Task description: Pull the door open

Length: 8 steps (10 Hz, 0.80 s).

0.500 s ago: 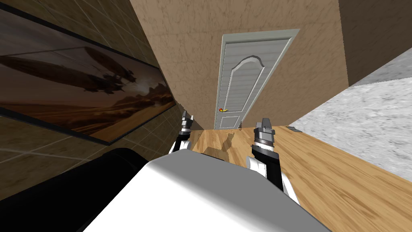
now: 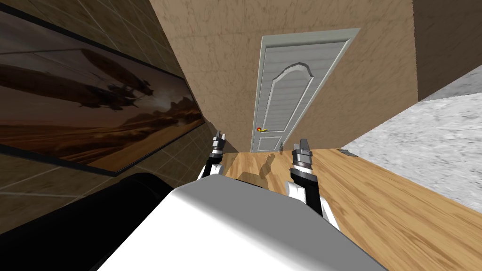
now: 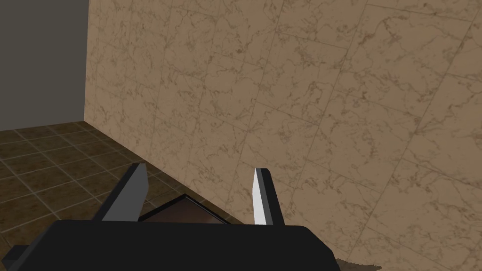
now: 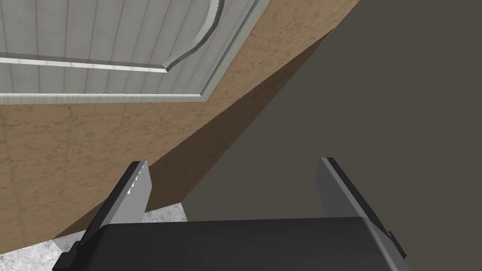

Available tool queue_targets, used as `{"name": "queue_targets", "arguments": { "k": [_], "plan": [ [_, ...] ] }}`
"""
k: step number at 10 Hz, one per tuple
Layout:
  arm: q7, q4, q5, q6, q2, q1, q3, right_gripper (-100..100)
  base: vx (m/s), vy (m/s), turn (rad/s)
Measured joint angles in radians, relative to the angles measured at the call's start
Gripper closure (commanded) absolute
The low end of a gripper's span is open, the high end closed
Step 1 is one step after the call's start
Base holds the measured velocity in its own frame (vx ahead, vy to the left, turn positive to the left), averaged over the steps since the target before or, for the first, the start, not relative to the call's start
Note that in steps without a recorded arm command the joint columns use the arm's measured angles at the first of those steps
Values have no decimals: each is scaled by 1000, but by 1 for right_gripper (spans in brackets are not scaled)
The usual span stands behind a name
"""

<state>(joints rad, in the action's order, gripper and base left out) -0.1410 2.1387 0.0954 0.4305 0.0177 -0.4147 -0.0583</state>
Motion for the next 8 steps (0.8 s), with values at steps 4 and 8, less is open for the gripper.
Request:
{"name": "queue_targets", "arguments": {
  "k": [4,8],
  "plan": [
    [23,-108,-9,19,-27,57,9,-100,93,-7,25],
    [45,-210,-18,35,-51,105,21,-100,71,3,22]
  ]
}}
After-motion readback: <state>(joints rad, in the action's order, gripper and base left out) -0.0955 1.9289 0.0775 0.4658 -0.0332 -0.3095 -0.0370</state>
